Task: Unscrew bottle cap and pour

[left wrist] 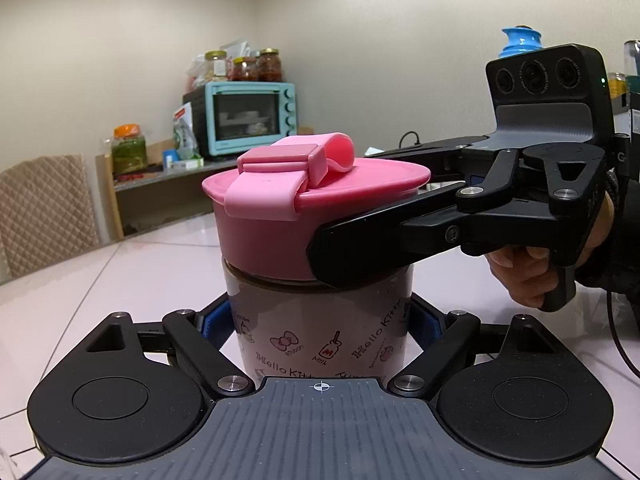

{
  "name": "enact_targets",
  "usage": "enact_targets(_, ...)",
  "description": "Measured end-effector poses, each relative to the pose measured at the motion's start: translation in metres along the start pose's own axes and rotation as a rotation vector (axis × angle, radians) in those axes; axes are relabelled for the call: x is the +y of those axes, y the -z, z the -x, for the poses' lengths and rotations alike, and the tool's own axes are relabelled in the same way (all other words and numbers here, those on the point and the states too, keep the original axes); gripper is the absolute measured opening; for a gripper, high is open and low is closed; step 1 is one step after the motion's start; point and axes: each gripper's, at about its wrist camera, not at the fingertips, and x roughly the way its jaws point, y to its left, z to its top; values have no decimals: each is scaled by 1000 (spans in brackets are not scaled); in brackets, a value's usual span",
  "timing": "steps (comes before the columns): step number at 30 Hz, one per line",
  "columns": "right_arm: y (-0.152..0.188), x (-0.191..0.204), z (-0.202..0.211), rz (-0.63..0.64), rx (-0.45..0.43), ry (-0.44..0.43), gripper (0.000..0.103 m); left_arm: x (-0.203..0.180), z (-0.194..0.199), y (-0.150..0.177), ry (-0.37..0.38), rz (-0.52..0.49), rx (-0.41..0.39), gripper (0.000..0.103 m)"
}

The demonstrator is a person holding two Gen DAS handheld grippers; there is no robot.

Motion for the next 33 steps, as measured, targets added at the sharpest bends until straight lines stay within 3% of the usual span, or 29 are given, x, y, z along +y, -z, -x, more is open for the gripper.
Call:
enact_targets(7, -9, 28, 6, -21, 17, 177, 95, 1, 0, 0, 0, 0, 0, 90)
enact_targets(14, -8, 62, 5, -44, 15, 330, 95, 1, 0, 1, 0, 0, 0, 90)
enact_targets(22, -5, 72, -16, -68, 16, 478, 95, 1, 0, 1, 0, 0, 0, 90)
enact_targets(29, -4, 78, -28, -56, 19, 531, 94, 1, -1, 1, 0, 0, 0, 90)
enact_targets(33, -5, 80, -30, -59, 22, 559, 86, 1, -1, 1, 0, 1, 0, 90)
